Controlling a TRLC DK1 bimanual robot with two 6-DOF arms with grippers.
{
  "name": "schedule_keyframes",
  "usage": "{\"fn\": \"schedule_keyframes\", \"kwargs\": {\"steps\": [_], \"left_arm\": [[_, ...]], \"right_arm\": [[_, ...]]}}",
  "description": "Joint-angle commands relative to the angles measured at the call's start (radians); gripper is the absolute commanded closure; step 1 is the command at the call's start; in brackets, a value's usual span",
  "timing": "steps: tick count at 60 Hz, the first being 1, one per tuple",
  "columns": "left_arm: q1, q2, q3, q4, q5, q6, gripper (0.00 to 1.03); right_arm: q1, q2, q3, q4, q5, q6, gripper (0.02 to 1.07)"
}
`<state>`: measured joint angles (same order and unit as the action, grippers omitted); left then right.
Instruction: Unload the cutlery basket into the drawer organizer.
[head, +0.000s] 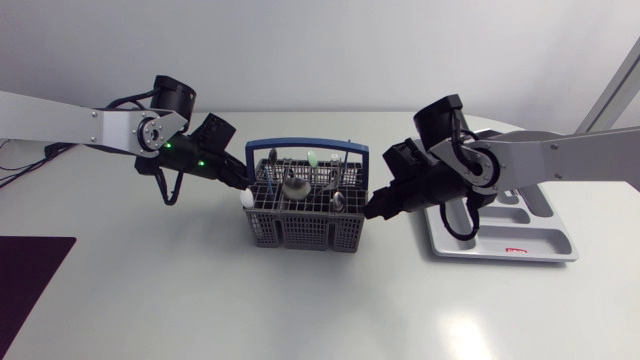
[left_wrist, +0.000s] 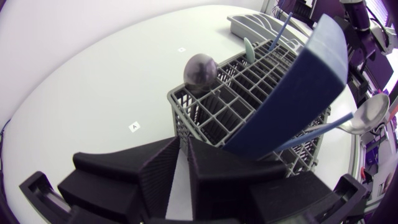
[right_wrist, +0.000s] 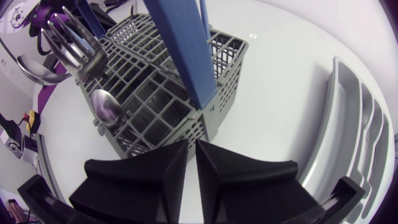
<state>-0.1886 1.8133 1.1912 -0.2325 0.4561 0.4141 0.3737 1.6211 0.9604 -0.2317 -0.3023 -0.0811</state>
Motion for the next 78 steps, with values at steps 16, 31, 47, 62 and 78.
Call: {"fn": "schedule_keyframes", "kwargs": {"steps": [16,31,47,62,78], "left_arm": [[0.052,-0.126,-0.07,-0.053,0.049,-0.012,0.53],[0.081,-0.302,-0.134,-0.225,0.062,-0.017,0.34],[0.051,-0.315,-0.076,-0.398,0.101,-0.09,0.32],[-0.003,-0.285,-0.044,-0.438,0.099,-0.141,0.32],[-0.052,-0.229,-0.015,-0.438,0.059,-0.187,0.46]], "right_arm": [[-0.007,-0.112,-0.081,0.026,0.029,0.021,0.87],[-0.013,-0.262,-0.152,0.005,0.066,-0.003,0.22],[-0.012,-0.337,-0.18,-0.035,0.061,-0.003,0.2],[-0.006,-0.371,-0.186,-0.063,0.057,-0.003,0.2],[-0.006,-0.389,-0.204,-0.067,0.057,-0.005,0.2]]}}
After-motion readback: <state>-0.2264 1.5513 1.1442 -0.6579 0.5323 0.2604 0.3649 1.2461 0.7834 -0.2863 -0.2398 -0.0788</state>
